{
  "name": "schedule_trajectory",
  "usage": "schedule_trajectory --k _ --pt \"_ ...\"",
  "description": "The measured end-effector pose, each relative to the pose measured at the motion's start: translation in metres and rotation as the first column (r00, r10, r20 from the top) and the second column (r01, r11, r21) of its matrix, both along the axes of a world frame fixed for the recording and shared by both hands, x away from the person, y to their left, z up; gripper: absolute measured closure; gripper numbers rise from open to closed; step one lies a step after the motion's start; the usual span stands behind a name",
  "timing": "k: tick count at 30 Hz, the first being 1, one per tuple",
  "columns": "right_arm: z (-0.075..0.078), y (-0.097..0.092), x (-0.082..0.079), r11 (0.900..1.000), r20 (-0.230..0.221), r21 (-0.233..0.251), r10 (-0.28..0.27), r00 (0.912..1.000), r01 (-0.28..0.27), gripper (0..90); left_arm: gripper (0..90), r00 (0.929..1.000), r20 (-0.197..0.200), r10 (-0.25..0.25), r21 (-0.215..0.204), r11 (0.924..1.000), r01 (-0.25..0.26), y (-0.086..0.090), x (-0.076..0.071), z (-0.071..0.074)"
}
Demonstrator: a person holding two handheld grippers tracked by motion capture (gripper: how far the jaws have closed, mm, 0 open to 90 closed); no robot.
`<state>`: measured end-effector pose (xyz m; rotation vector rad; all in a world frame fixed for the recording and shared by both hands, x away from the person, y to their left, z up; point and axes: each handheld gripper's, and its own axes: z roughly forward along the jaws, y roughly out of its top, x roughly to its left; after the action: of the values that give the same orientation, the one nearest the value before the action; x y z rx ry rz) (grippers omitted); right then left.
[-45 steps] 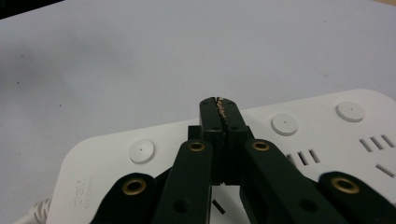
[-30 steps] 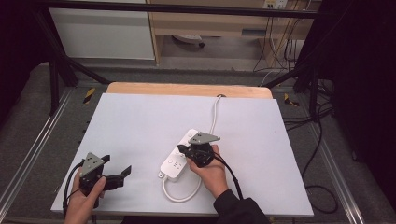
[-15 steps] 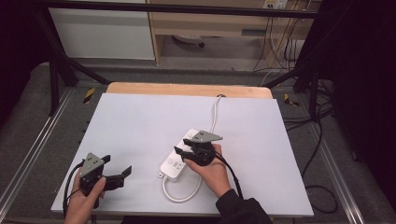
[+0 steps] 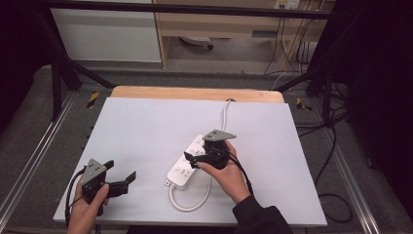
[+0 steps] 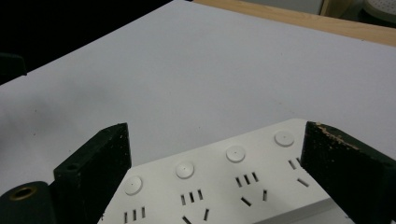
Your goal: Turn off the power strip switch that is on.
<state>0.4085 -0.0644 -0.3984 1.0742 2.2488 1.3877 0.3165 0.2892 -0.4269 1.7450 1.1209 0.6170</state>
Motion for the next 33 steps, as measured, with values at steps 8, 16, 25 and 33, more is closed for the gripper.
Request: schedule_trajectory --k 8,16,25,33 --pt "0.012 -0.017 -0.006 0.9999 0.056 -0.003 -0.014 0.9983 0.014 4.9 5.7 0.9991 0.019 0.037 0.003 0.9993 -0.037 0.008 -0.004 0.0" --pt "0.014 -0.049 -0.008 0.9973 0.066 0.013 -0.073 0.9952 0.072 4.6 5.7 0.9987 0.012 0.05 0.007 0.9987 -0.05 0.011 -0.003 -0.001" --pt "0.015 -0.087 -0.01 0.9895 0.07 0.041 -0.141 0.9875 0.139 4.6 5.7 0.998 0.008 0.062 0.004 0.9981 -0.062 0.011 0.001 -0.003" --pt "0.008 -0.116 -0.015 0.9813 0.08 0.027 -0.192 0.978 0.191 4.0 5.7 0.9977 0.002 0.068 0.007 0.9977 -0.068 0.012 0.001 -0.003"
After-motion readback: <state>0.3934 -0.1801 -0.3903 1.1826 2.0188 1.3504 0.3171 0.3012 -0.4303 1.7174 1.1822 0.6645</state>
